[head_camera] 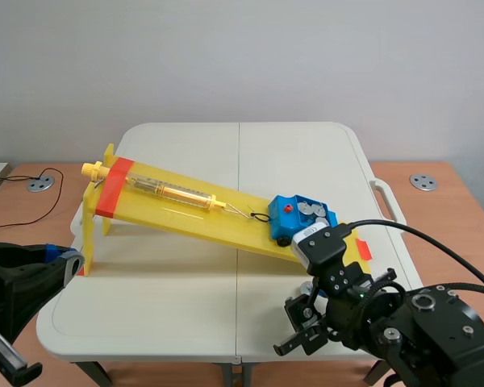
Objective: Place the four metal weights on the blue cart on the ramp.
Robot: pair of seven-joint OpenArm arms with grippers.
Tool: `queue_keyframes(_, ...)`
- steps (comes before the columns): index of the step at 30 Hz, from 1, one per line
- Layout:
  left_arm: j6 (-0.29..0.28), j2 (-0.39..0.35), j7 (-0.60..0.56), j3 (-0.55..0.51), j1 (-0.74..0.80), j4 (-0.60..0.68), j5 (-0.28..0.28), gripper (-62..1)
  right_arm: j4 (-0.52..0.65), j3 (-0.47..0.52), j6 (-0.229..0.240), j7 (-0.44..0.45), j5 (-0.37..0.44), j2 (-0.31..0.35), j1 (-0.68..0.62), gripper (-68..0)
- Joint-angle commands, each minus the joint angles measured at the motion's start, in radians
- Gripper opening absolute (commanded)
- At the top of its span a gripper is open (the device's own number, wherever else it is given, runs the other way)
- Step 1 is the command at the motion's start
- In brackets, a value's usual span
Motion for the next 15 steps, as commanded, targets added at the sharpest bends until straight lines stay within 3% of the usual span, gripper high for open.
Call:
queue_keyframes(1,-0.032,0.005,-0.104,-0.008,-0.008,0.081,-0.059,-58.2,0.032,0.009,-0.009,0.130,0.051,-0.014,0.108,-38.5)
queue_keyframes(15,-0.032,0.005,-0.104,-0.008,-0.008,0.081,-0.059,-58.2,0.028,0.009,0.009,0.130,0.052,-0.016,0.115,-39.7)
